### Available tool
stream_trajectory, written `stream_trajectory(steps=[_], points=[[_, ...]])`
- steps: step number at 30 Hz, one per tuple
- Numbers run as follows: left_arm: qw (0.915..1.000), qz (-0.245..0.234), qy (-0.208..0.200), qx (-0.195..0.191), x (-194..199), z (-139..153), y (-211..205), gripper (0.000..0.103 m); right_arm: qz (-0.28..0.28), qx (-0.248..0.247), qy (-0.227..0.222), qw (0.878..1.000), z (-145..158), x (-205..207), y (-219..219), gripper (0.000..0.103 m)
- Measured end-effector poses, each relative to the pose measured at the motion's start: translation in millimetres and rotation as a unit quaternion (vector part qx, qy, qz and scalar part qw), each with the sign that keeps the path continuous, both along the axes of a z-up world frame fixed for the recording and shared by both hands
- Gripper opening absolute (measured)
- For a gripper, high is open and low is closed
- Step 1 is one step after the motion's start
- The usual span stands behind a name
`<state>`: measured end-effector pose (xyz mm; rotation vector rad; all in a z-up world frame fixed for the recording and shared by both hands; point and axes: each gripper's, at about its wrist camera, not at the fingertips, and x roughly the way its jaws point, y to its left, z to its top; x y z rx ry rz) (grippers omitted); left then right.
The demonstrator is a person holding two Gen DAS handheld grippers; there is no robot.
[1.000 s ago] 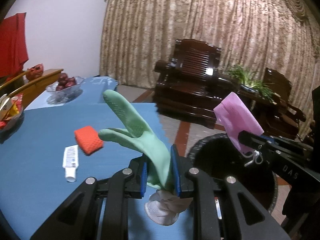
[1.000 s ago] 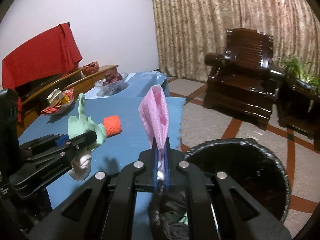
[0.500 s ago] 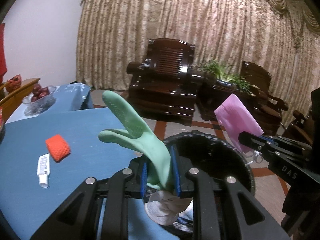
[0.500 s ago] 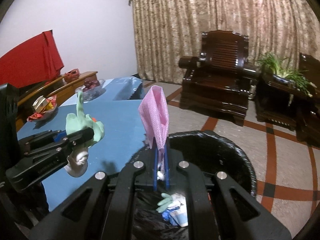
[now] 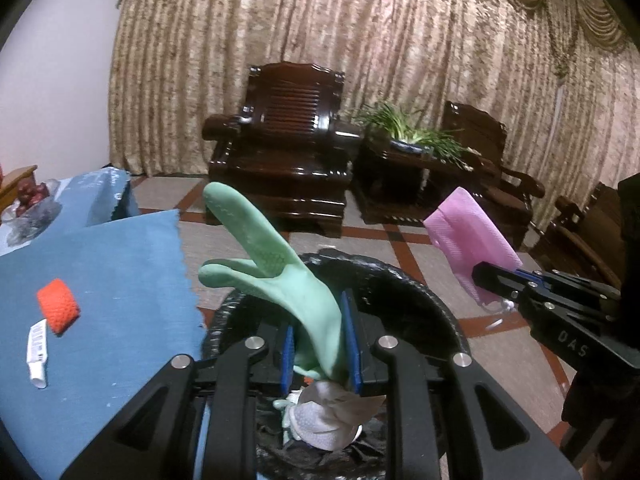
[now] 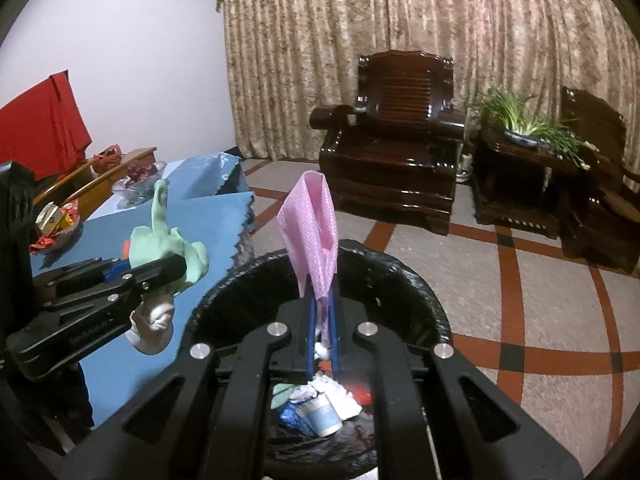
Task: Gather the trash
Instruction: 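Carry the gloves and pink mask over the bin and open both grippers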
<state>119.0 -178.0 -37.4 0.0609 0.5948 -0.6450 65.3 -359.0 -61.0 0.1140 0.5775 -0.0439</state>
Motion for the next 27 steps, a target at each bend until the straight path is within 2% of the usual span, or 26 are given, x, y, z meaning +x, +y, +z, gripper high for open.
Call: stream_trajectory(steps=[7,8,9,10,11,13,14,16,19,27], points=[[0.9998,-0.016,0.012,0.009,8,-12,-19,0.023,-0.013,0.008,0.023,1.000,-24,12,-17,0.010],[0.9997,-0.016,0.016,0.008,10,-14,-20,0.026,-0.015,0.007,0.027,1.000,-27,15,-17,0.014],[0.9996,-0.017,0.020,0.009,12,-15,-20,0.035,-0.016,0.006,0.031,0.999,-30,17,-18,0.019],[0.9995,-0.016,0.024,0.010,13,-17,-22,0.045,-0.018,0.004,0.036,0.999,-34,20,-19,0.036],[0.9996,-0.011,0.024,0.012,15,-18,-20,0.049,-0.024,0.001,0.039,0.999,-37,22,-19,0.054],[0.9995,-0.008,0.029,0.010,16,-20,-19,0.056,-0.028,0.000,0.042,0.999,-44,22,-19,0.068],[0.9996,-0.003,0.027,0.010,17,-20,-15,0.059,-0.032,-0.002,0.044,0.999,-45,22,-18,0.079],[0.9998,0.006,0.020,0.008,18,-20,-7,0.070,-0.040,-0.008,0.041,0.998,-48,21,-16,0.092],[0.9996,0.024,0.011,0.002,20,-17,9,0.079,-0.033,-0.003,0.043,0.999,-51,19,-11,0.096],[0.9973,0.073,0.000,0.001,23,-10,55,0.085,-0.013,0.002,0.033,0.999,-40,21,8,0.096]])
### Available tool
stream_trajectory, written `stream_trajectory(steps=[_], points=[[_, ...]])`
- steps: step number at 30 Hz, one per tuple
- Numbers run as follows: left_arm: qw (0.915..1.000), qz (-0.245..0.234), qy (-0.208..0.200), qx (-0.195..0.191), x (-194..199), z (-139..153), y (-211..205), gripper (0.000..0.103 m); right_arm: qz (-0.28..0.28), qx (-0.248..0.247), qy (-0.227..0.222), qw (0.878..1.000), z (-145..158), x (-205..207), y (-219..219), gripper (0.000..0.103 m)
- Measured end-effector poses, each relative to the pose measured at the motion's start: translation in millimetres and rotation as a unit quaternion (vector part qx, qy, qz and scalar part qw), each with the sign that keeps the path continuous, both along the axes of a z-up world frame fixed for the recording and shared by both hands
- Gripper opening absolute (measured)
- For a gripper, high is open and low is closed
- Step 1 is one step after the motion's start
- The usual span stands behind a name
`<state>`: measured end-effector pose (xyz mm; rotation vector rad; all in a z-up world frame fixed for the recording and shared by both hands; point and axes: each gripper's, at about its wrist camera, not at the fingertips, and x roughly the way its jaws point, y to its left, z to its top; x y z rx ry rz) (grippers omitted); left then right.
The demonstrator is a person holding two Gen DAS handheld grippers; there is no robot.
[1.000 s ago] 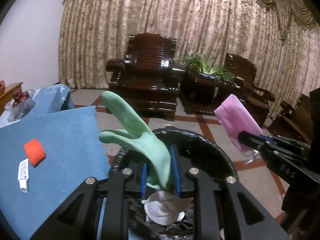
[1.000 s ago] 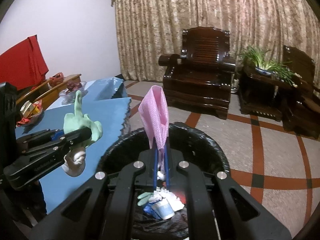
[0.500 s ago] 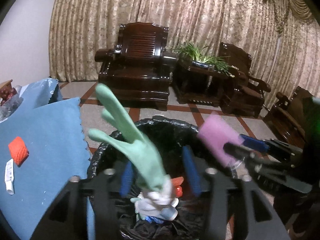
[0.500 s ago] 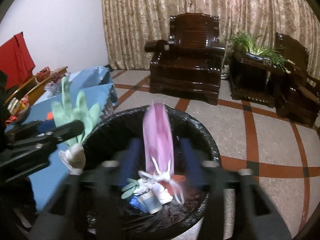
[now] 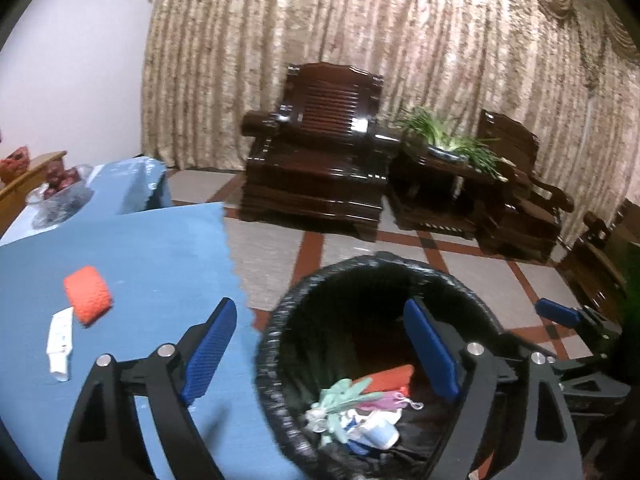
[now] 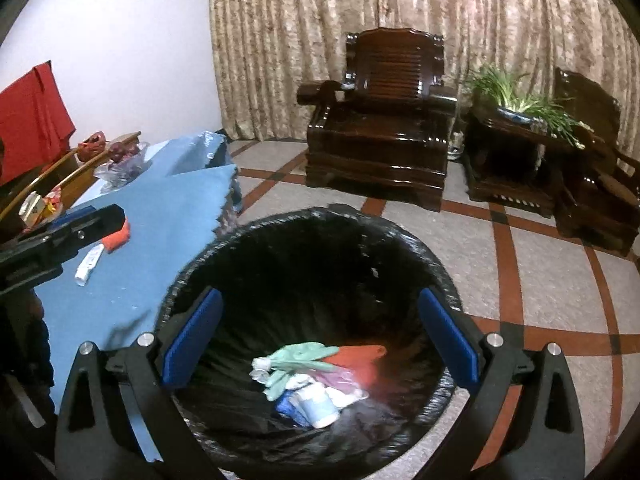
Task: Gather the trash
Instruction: 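Carry the gloves and pink mask over the bin and open both grippers, then move both grippers back over the table and grasp the white tube with the left gripper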
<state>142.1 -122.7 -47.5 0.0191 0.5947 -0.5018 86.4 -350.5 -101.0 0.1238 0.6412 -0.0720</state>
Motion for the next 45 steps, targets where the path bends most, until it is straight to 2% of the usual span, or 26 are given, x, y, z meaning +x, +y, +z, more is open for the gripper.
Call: stream_trajectory(steps=[12,23,27,35,43,45], points=[[0.9943,0.102,-0.015,0.027,-8,-2,102,0.090,0.066,0.005,-0.024,0.998,19,34,75,0.097],[0.9773,0.204,0.000,0.058,0,-27,200,0.091,0.119,0.010,-0.013,0.993,7,83,149,0.097],[0.9717,0.227,0.008,0.066,7,-39,228,0.090,0.141,0.014,-0.010,0.990,1,106,176,0.097],[0.9638,0.255,0.033,0.071,34,-68,256,0.090,0.172,0.020,-0.004,0.985,-12,154,225,0.097],[0.9621,0.255,0.061,0.075,64,-99,258,0.089,0.181,0.021,0.016,0.983,-35,187,249,0.097],[0.9620,0.253,0.070,0.076,71,-107,258,0.086,0.183,0.020,0.021,0.983,-39,193,252,0.097]])
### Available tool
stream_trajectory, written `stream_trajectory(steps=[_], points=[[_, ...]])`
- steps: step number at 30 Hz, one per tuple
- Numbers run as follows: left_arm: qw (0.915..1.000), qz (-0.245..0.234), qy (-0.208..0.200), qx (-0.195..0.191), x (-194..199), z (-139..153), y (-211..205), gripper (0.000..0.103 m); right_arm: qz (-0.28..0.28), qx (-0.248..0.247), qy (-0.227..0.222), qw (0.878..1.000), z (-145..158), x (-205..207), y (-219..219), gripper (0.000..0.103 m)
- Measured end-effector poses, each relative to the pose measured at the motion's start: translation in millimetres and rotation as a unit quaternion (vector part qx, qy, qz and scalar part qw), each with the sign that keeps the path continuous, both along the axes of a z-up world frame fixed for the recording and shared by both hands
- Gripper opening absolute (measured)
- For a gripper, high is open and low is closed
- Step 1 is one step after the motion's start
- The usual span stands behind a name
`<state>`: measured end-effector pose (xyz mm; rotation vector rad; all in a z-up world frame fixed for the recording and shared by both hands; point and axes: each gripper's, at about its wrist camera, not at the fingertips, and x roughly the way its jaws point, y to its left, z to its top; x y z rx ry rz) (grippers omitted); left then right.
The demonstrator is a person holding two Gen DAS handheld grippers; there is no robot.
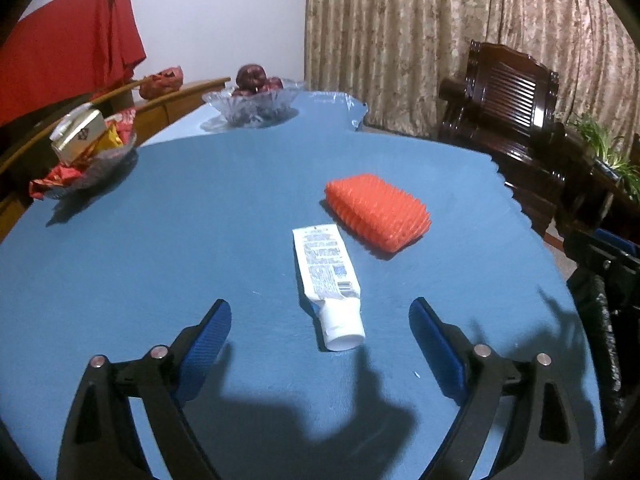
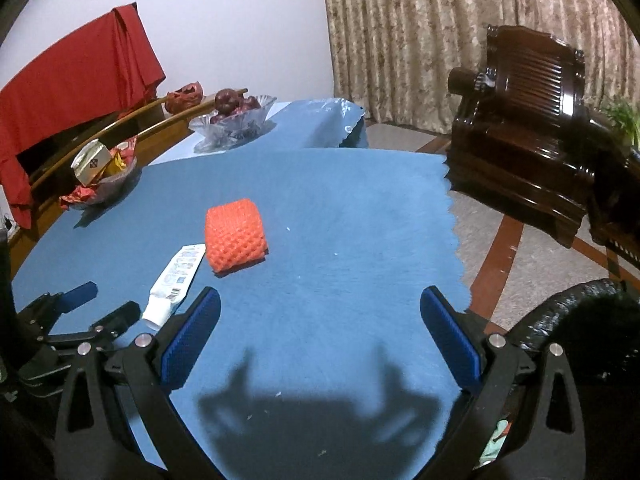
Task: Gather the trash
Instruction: 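Move both grippers back over the table and grasp the white tube with the left gripper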
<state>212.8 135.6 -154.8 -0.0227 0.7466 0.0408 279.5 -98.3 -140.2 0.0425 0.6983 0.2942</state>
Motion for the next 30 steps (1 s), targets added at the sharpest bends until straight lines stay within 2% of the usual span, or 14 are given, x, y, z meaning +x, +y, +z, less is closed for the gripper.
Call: stream_trajectory(steps=[7,14,21,30], points=[[0.9994,-0.003,0.032,-0.009,20,-24,-2,0.075,0.003,0.000,0.008,1.000,-9,10,3,0.097],[0.9982,-0.002,0.058,-0.019,32,-37,-3,0.063,0.002,0.001,0.013,1.000,-15,17,2,0.097],[0.9974,-0.009,0.066,-0.027,36,-39,-6,0.036,0.006,0.002,0.017,1.000,-19,21,6,0.097],[0.9984,0.002,0.042,-0.039,29,-28,4,0.033,0.018,0.003,0.014,1.000,-18,26,20,0.097]])
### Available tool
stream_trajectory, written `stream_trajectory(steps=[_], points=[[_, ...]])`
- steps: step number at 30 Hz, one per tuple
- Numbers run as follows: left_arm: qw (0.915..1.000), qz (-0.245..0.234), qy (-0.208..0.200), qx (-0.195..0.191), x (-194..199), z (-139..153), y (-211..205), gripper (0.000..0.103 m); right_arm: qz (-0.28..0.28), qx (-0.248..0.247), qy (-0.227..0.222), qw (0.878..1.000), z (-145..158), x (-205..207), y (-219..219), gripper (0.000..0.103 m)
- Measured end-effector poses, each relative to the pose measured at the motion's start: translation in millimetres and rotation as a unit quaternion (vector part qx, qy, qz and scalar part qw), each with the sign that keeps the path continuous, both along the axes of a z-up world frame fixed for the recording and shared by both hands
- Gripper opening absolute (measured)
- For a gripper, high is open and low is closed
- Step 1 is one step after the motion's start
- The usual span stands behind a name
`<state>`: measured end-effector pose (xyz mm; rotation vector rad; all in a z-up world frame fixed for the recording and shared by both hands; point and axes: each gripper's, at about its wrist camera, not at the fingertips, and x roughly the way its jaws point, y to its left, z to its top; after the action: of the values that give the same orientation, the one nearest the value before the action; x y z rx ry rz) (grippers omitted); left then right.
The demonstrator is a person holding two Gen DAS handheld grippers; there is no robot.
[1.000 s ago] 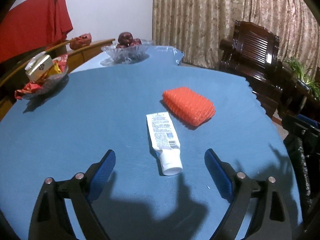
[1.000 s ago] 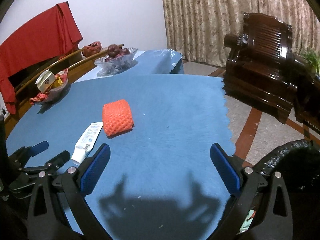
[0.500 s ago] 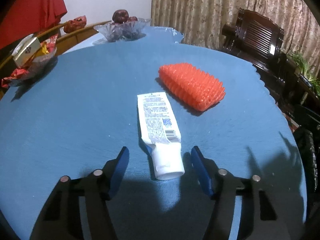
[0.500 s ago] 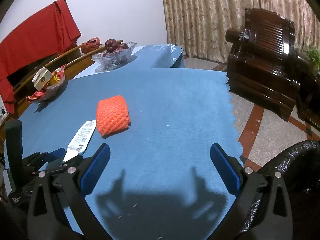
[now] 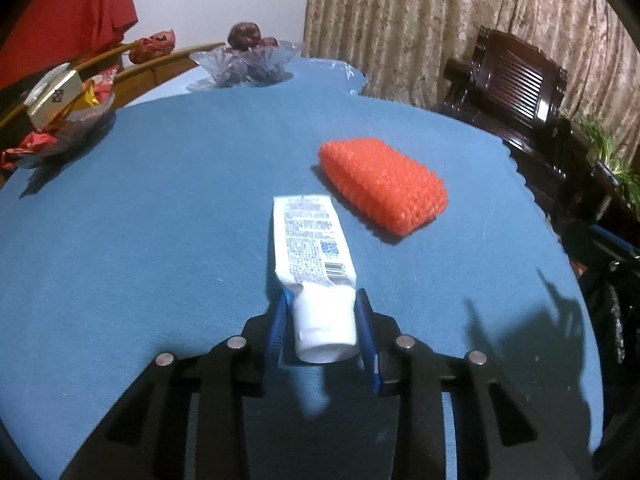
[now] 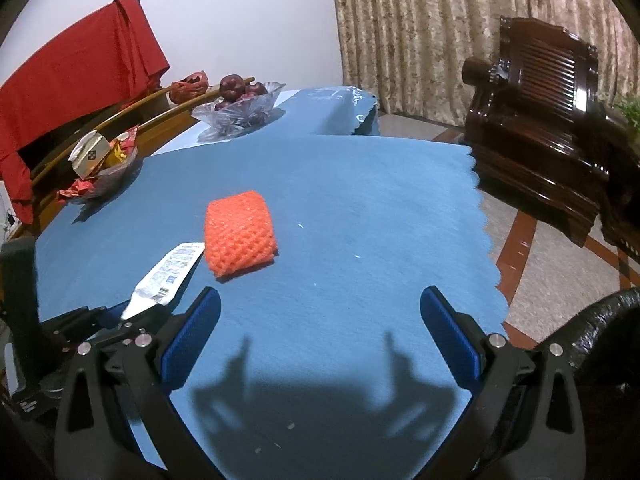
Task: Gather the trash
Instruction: 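Move both grippers back over the table and grasp the white tube with the left gripper, then grasp the orange mesh sponge with the right gripper while the left holds the tube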
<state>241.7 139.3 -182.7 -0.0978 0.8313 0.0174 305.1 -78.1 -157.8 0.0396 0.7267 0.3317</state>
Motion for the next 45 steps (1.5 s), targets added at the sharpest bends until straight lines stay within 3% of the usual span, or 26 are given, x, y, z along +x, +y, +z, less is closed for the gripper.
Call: stream_trajectory(steps=[8,24,28,35,41,45], points=[[0.9994,0.028,-0.023,0.004,4,18,31,0.033,0.023,0.006,-0.001,1.000,0,25,35,0.097],[0.9975,0.061,-0.031,0.018,11,16,70,0.033,0.044,-0.027,0.033,0.998,-28,79,99,0.096],[0.9973,0.063,-0.034,0.017,15,17,73,0.033,0.052,-0.036,0.053,0.997,-39,84,107,0.077],[0.9970,0.066,-0.036,0.018,14,18,74,0.033,0.067,-0.027,0.072,0.995,-42,86,110,0.057],[0.9971,0.060,-0.041,0.022,10,23,66,0.033,0.076,-0.012,0.071,0.995,-36,75,102,0.044],[0.9971,0.056,-0.048,0.021,6,32,60,0.033,0.073,-0.001,0.059,0.996,-24,61,92,0.043]])
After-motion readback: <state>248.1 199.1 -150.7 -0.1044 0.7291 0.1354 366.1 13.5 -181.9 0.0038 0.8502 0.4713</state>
